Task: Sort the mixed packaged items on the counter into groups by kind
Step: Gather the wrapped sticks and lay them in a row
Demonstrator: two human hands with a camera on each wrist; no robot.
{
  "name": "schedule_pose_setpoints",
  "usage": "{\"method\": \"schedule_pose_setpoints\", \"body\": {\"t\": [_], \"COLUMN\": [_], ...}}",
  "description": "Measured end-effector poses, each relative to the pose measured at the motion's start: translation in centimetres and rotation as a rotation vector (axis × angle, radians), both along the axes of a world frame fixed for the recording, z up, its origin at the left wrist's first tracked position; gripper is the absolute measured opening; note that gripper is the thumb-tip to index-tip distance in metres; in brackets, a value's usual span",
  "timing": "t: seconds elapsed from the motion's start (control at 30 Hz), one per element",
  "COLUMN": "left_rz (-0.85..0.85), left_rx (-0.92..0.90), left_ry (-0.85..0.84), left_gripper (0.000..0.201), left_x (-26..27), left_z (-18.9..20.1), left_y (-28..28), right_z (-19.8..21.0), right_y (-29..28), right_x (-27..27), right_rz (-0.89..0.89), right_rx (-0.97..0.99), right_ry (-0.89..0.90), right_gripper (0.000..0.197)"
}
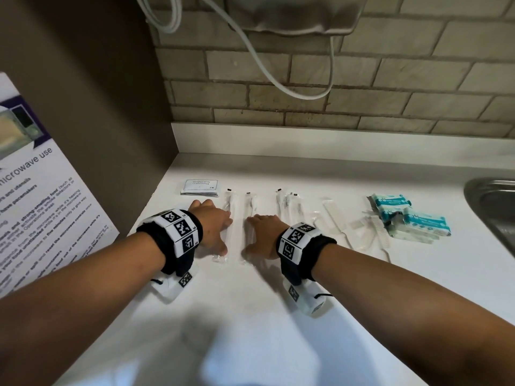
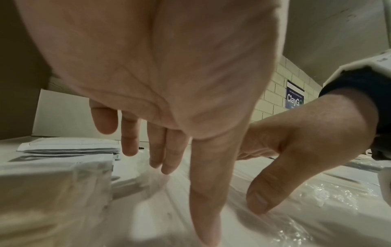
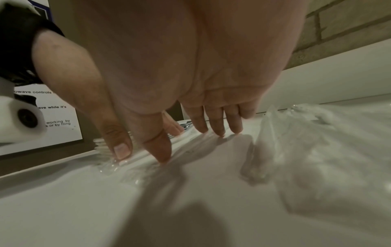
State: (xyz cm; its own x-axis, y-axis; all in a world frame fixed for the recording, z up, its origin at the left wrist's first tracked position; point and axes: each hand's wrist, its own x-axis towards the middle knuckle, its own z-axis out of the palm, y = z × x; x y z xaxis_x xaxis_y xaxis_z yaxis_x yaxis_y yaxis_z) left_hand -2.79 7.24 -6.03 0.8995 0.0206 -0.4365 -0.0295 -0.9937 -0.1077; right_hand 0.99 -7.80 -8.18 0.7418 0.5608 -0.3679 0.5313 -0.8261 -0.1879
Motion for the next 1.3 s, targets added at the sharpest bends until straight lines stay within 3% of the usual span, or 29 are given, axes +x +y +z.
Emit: {"method": "schedule_pose_setpoints", "body": {"t": [0.1,0.17,0.3,0.47,0.7,0.9,1.07,1.3], "left_rz": [0.066,0.038,-0.039,-0.100,-0.178,-0.188,-0.191,-0.180], "left_rx": [-0.039,-0.081,-0.195,-0.256,-0.145,-0.111,-0.076,-0.003], "left_ry": [-0.012,-0.069,-0.200,-0.174,-0.104,-0.165,-0.214,-0.203], "left_gripper": [0.077,0.073,0.057,0.051,0.065,0.066,0.063,0.058], "left_x": [0.1,0.5,1.9,4.1,4.4,3.5,2.5,1.9], "left_z": [-0.1,0.2,1.5,0.2,-2.0,-2.5,-2.8,-2.8], "left_y": [0.4,0.6,-0.7,-4.9,-8.8,-8.7,-8.5,-8.0], "right_z": [0.2,0.9,2.6,2.8,2.2,1.4,1.6,1.0], "right_y": [-0.5,-1.1,-3.7,-7.5,-8.4,-8.3,-7.7,-7.7], "right_x": [-0.2,-0.2,0.5,2.1,1.9,2.2,2.8,3.2], "right_rz": [-0.004,-0.006,-0.074,-0.189,-0.040,0.012,-0.004,0.015], "right_rx": [0.045,0.089,0.074,0.017,-0.089,-0.075,-0.105,-0.109], "right_ry": [0.012,0.003,-0.068,-0.006,-0.046,-0.065,-0.057,-0.063], "right_gripper": [0.079,0.080,0.064,0.058,0.067,0.074,0.059,0.059]}}
